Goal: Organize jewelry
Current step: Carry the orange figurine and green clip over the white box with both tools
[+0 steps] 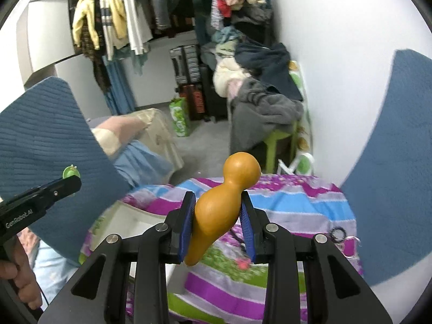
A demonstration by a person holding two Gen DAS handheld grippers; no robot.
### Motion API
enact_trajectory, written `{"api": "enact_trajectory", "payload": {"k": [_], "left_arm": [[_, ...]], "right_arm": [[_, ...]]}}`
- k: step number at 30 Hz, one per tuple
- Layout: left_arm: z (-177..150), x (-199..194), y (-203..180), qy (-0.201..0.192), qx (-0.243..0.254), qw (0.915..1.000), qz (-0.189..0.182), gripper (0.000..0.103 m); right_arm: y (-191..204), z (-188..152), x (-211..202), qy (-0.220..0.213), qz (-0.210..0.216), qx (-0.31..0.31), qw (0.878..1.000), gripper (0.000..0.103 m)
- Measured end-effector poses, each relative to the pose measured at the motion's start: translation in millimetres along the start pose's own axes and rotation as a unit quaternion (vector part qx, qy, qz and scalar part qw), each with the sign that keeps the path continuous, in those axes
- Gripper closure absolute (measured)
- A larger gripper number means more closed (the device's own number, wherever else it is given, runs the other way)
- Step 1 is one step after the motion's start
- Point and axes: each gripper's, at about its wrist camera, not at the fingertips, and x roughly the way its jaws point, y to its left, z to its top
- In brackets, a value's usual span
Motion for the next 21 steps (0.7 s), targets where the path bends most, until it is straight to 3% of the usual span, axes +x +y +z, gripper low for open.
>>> {"api": "enact_trajectory", "payload": {"k": [6, 11, 21], "left_arm": [[-12, 15, 49, 0.025, -0.023, 0.9993, 0.018, 0.092], [-40, 45, 89, 0.07, -0.044, 0.9962, 0.028, 0.092], [-88, 101, 143, 0.143, -0.079, 0.9857, 0.044, 0.092]], "right_arm": [[48, -11, 44, 0.041, 0.038, -0.029, 0.998, 0.073], [86, -36, 89, 0.094, 0.066, -0.048, 0.992, 0.073], [115, -88, 156, 0.203, 0.081, -0.061, 0.974, 0.073]]}}
